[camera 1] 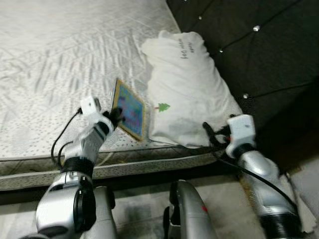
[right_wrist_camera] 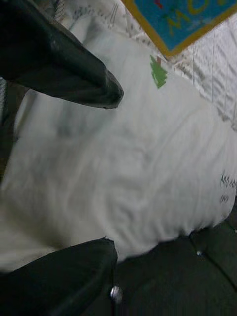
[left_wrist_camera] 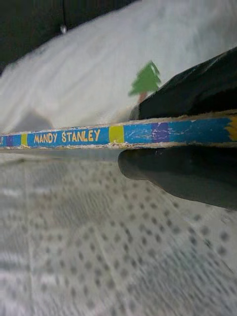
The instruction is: Clean up the room
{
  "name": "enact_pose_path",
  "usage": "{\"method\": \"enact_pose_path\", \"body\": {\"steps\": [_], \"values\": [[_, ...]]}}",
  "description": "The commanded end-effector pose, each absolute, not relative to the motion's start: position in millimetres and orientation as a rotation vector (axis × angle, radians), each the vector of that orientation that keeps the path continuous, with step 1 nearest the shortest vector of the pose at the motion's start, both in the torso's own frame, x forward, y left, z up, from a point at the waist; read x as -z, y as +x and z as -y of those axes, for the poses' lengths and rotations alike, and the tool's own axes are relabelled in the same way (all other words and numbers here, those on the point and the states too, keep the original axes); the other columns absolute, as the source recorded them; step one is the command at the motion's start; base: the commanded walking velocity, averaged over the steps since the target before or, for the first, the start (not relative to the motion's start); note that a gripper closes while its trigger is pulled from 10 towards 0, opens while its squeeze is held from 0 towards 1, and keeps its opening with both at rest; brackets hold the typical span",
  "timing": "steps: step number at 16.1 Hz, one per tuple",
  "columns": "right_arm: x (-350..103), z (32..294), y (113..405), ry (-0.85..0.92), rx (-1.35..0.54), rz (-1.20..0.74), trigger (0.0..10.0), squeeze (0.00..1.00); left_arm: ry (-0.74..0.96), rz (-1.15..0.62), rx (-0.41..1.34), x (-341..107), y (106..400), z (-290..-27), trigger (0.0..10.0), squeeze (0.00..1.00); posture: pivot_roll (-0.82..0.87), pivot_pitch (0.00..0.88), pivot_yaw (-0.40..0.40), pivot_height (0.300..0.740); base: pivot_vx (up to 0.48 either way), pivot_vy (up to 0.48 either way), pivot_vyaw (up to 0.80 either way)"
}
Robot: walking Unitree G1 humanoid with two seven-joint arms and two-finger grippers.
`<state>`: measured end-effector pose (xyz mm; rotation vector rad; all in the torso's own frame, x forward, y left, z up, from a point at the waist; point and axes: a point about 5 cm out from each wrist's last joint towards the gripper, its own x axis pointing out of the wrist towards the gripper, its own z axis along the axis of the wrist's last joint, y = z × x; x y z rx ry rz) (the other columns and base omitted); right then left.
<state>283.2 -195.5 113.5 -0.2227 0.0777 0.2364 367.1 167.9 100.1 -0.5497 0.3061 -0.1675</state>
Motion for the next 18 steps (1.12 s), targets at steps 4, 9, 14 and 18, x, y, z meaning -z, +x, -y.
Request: {"method": "enact_pose_path", "body": {"steps": [4,9,14,18], "values": [[-117.2,194.4,260.4,-0.238,-0.303,-0.114,10.0,0.00,-0.593,-0.303,0.179,-95.4,366.4,-167.6,10.0,0.00,-0.20,0.118,-0.147,0.595,0.000,0.000,0.00],[-122.8,212.5,248.6,-0.288,-0.286,-0.164,10.0,0.00,-0.607,-0.291,0.164,-90.7,365.3,-171.6,10.0,0.00,-0.24,0.130,-0.171,0.595,0.000,0.000,0.00],[-128.7,219.2,246.1,-0.319,-0.288,-0.181,10.0,0.00,-0.607,-0.202,0.117,-93.1,363.5,-198.2,10.0,0.00,-0.28,0.133,-0.196,0.595,0.000,0.000,0.00],[-133.4,219.3,248.4,-0.333,-0.297,-0.179,10.0,0.00,-0.684,-0.173,0.092,-83.1,356.2,-204.4,10.0,0.00,-0.28,0.134,-0.211,0.595,0.000,0.000,0.00]]}}
